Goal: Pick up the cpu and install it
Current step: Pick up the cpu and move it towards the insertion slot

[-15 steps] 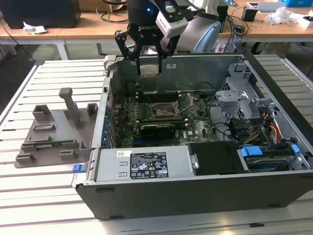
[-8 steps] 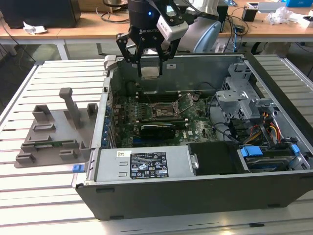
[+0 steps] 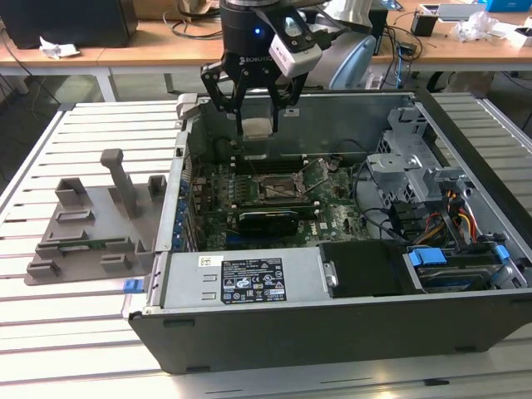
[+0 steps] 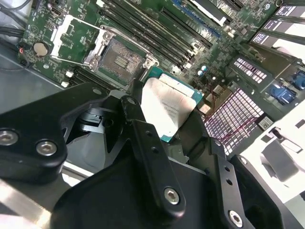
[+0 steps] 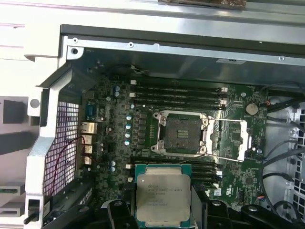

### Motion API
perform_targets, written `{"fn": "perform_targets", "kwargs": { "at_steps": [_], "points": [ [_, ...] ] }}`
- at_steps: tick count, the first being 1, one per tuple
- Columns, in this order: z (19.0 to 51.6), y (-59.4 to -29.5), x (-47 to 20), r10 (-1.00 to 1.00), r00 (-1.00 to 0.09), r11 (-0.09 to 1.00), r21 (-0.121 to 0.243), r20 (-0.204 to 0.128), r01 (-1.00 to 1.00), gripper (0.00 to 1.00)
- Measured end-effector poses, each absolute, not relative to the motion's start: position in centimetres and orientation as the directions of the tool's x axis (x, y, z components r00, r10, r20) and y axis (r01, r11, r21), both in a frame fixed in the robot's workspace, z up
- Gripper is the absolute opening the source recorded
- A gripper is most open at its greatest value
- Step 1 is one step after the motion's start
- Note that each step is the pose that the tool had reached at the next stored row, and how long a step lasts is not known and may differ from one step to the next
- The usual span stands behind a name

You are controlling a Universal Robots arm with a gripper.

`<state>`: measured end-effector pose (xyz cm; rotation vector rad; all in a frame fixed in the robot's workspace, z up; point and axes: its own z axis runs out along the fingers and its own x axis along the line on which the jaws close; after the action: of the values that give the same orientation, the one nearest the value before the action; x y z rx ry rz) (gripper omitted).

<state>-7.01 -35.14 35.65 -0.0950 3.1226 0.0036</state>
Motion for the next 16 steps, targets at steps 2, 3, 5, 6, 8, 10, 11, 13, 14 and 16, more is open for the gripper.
{"fn": "perform_targets", "kwargs": {
  "at_steps": [2,3,5,6,8,10,11,13,14,16],
  "points": [
    [35.5,-35.1,-7.0,-0.061,-0.998,0.998,0.002,-0.018,-0.061,0.55],
    [35.5,-35.1,-6.9,-0.061,-0.998,0.998,0.001,-0.018,-0.061,0.55],
    [35.3,-35.1,-6.9,-0.061,-0.998,0.998,0.001,-0.018,-0.061,0.55],
    [35.2,-35.1,-6.8,-0.061,-0.998,0.998,0.001,-0.018,-0.061,0.55],
    [35.1,-35.1,-6.8,-0.061,-0.998,0.998,0.001,-0.018,-0.061,0.55],
    [34.9,-35.1,-6.7,-0.061,-0.998,0.998,0.000,-0.018,-0.061,0.55],
    [34.8,-35.1,-6.7,-0.061,-0.998,0.998,0.000,-0.018,-0.061,0.55],
    [34.7,-35.1,-6.6,-0.061,-0.998,0.998,0.000,-0.018,-0.061,0.55],
    [34.6,-35.1,-6.6,-0.061,-0.998,0.998,0.000,-0.018,-0.061,0.55],
    [34.4,-35.1,-6.6,-0.061,-0.998,0.998,0.000,-0.017,-0.061,0.55]
  ]
}}
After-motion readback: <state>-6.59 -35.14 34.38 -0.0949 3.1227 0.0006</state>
